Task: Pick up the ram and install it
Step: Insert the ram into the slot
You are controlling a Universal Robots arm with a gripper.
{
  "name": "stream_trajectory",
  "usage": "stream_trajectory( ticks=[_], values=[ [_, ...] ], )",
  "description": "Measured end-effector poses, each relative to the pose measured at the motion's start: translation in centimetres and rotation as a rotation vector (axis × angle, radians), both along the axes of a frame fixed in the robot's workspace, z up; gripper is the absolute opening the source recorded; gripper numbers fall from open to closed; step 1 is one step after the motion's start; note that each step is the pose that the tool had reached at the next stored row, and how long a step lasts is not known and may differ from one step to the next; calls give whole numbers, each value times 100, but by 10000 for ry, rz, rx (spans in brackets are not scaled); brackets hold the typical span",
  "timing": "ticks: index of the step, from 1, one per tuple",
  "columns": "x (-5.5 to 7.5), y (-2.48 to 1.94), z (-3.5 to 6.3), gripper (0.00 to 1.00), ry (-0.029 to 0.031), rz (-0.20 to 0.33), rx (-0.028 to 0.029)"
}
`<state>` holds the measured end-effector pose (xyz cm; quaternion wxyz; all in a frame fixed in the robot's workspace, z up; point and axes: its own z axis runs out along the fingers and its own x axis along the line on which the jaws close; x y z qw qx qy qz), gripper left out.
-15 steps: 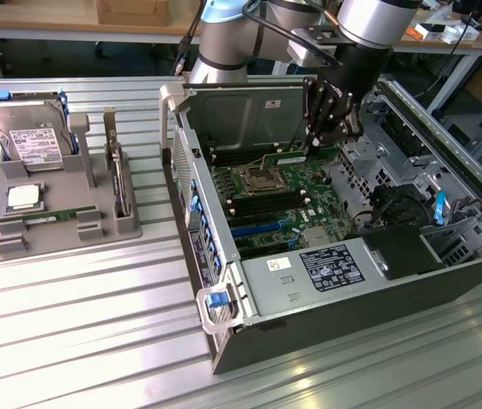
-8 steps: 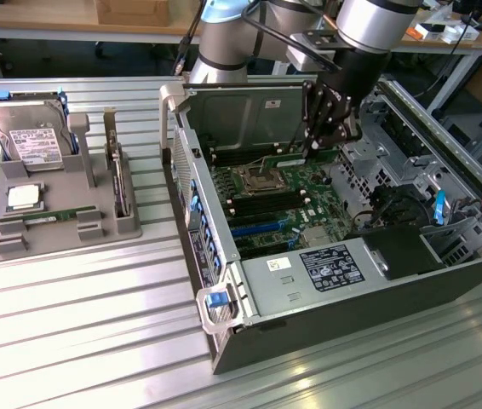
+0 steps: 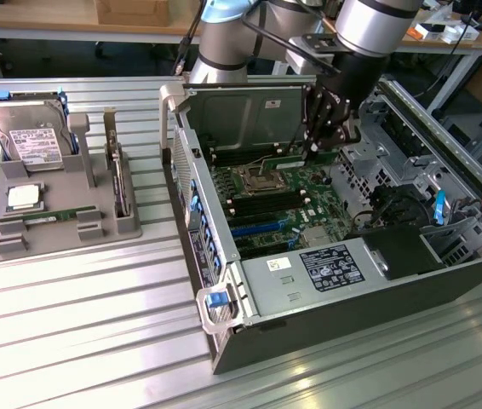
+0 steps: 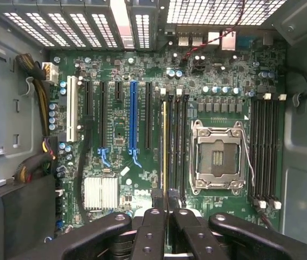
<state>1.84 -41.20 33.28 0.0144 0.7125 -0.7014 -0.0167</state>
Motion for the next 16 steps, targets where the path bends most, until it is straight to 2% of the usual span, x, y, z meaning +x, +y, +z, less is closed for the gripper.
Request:
stream_trajectory(
  ticks=[16],
  values=[
    [0,-13,-90,12,0,1,0]
  ],
)
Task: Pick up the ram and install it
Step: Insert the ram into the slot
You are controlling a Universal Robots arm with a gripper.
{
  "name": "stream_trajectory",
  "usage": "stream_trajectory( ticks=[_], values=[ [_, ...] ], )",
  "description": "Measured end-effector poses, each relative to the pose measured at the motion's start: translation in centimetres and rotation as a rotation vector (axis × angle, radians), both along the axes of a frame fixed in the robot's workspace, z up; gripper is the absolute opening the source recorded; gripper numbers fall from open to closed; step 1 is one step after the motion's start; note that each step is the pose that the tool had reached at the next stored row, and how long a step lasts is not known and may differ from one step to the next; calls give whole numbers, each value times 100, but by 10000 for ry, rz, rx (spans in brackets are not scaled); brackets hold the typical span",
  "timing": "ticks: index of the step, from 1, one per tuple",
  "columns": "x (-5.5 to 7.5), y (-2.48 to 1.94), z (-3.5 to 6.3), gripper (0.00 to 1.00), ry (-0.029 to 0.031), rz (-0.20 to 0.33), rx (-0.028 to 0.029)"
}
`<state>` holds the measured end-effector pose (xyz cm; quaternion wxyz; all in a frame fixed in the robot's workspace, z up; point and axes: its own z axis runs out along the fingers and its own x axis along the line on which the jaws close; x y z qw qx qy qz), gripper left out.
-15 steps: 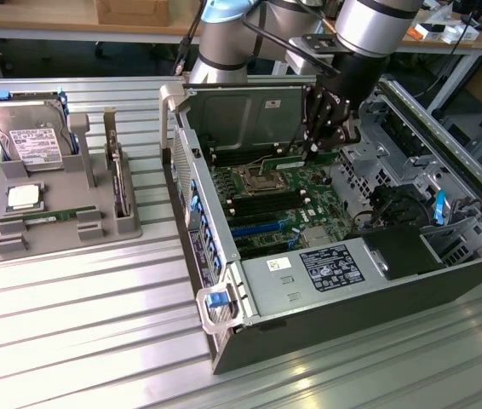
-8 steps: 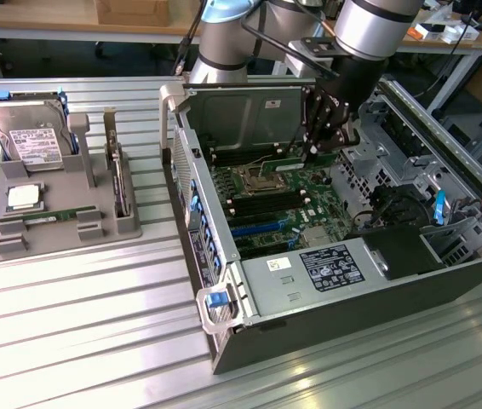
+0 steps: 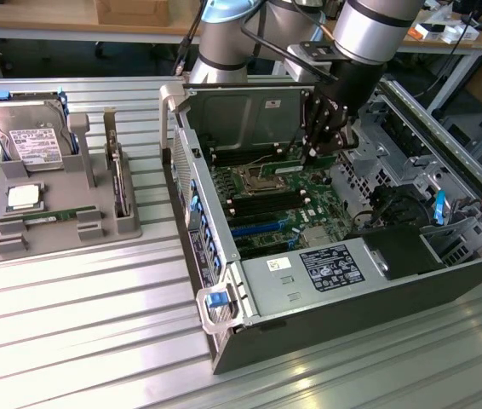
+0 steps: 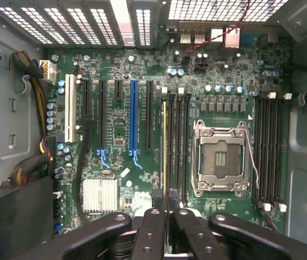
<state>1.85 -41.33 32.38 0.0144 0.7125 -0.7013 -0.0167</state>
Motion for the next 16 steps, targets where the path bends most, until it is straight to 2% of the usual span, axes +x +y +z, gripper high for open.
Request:
stream_trajectory(
  ticks=[16],
  values=[
    [0,-4,-72,12,0,0,0]
  ],
)
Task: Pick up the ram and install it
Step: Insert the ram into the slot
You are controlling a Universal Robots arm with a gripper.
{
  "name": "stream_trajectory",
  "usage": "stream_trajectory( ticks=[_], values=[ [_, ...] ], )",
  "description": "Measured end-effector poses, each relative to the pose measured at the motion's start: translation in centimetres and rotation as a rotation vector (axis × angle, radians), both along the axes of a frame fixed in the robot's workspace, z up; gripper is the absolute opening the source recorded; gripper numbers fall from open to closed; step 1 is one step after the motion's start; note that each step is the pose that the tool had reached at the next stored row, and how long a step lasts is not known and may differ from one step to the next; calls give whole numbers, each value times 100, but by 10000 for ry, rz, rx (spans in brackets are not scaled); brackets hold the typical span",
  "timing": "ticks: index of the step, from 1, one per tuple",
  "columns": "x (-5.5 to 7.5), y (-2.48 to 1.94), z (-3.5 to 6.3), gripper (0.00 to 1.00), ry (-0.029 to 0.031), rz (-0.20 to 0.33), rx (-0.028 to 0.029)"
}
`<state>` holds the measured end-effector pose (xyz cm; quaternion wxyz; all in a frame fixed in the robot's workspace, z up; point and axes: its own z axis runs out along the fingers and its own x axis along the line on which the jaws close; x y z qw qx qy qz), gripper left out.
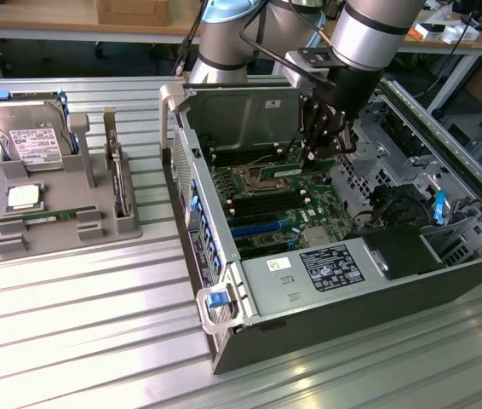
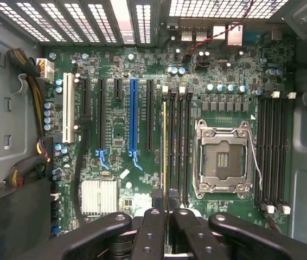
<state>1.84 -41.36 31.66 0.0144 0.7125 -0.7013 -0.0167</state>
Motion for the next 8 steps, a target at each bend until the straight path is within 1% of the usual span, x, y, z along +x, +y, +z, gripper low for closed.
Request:
stream_trajectory(
  ticks=[8],
  values=[
    [0,-1,-21,12,1,0,0]
  ],
)
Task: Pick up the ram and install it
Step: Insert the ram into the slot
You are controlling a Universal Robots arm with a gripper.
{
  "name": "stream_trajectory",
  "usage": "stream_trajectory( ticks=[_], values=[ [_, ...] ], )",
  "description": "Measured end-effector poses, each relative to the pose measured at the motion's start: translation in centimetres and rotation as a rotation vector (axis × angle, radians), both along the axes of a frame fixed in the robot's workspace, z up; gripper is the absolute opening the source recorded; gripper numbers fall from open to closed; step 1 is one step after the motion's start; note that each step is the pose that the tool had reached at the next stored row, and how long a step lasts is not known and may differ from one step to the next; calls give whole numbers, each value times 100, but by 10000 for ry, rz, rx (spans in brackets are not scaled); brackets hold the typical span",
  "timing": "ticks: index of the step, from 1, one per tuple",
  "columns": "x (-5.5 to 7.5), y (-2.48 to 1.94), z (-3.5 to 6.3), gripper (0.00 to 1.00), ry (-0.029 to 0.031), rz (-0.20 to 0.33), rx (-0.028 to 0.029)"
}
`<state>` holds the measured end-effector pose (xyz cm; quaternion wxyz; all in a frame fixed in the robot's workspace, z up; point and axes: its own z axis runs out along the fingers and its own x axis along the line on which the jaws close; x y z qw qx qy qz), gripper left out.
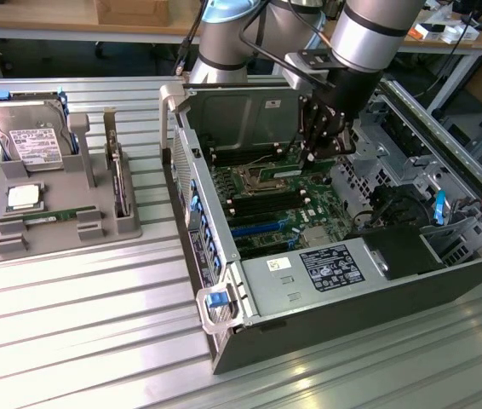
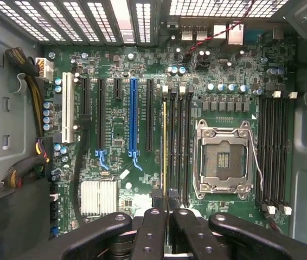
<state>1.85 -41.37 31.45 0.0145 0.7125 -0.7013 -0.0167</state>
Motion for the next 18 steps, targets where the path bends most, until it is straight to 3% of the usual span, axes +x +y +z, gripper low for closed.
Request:
stream_trajectory(
  ticks=[18],
  values=[
    [0,-2,-61,12,-1,0,0]
  ],
)
